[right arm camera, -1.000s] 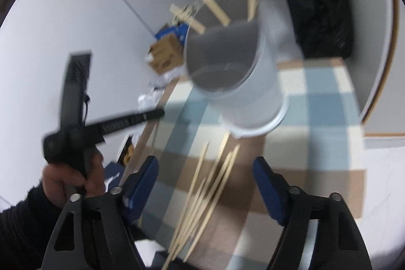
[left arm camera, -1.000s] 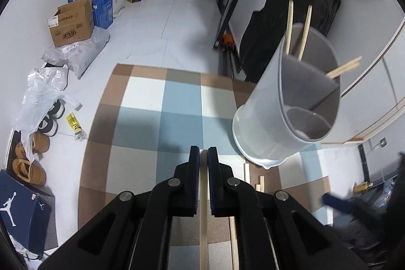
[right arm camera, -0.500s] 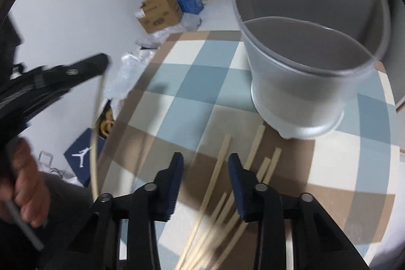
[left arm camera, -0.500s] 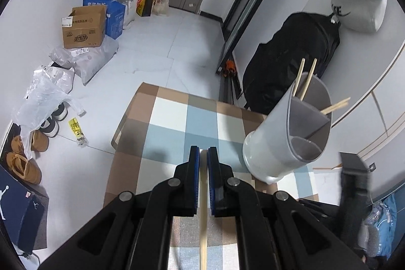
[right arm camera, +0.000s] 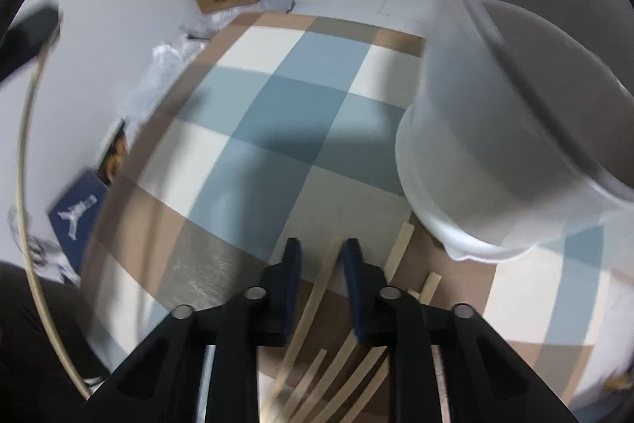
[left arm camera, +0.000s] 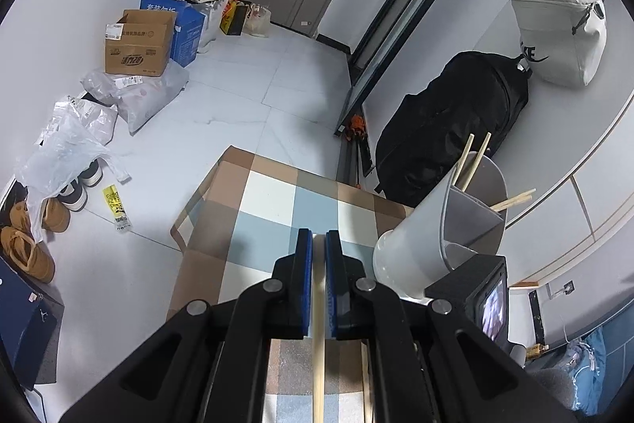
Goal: Organize utensils
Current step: 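Close the left gripper on a stick and lift while the right grasps another, then carry both held sticks up over the holder opening, then open both grippers above the holder to drop the sticks in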
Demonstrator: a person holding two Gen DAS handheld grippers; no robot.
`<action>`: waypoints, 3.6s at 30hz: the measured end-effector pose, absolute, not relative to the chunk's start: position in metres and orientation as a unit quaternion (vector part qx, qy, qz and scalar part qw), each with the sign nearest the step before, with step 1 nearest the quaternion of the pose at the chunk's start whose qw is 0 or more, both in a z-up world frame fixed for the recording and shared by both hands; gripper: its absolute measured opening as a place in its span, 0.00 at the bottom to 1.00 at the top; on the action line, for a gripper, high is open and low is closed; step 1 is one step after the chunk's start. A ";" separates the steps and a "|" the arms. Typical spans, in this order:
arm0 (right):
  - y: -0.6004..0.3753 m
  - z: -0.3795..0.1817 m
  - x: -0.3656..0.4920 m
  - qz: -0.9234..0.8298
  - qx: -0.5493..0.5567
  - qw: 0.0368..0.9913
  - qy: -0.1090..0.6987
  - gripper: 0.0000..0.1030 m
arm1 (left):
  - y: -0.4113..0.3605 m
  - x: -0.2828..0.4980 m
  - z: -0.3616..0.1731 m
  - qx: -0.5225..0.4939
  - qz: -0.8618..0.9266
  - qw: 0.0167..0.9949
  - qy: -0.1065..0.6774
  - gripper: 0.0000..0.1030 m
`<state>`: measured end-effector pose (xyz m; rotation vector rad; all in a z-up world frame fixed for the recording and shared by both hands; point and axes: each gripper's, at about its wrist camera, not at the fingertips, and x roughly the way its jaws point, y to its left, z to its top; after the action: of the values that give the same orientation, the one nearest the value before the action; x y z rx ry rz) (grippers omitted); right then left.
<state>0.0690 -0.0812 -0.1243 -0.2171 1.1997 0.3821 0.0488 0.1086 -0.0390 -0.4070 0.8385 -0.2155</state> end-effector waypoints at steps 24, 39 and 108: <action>-0.123 0.002 0.031 0.228 -0.003 0.896 0.382 0.05 | 0.091 0.037 0.002 -0.173 -0.106 0.919 0.339 0.02; -0.183 0.105 0.031 0.232 0.071 0.937 0.252 0.05 | 0.048 0.043 0.077 -0.163 -0.160 0.944 0.239 0.02; -0.250 0.082 0.122 0.191 0.114 0.960 0.171 0.06 | -0.013 0.116 0.048 -0.138 -0.187 0.960 0.156 0.02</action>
<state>0.1217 -0.2504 0.0824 0.2301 0.3471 0.3876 0.1157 -0.0131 0.0483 -0.2792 0.3160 -0.3798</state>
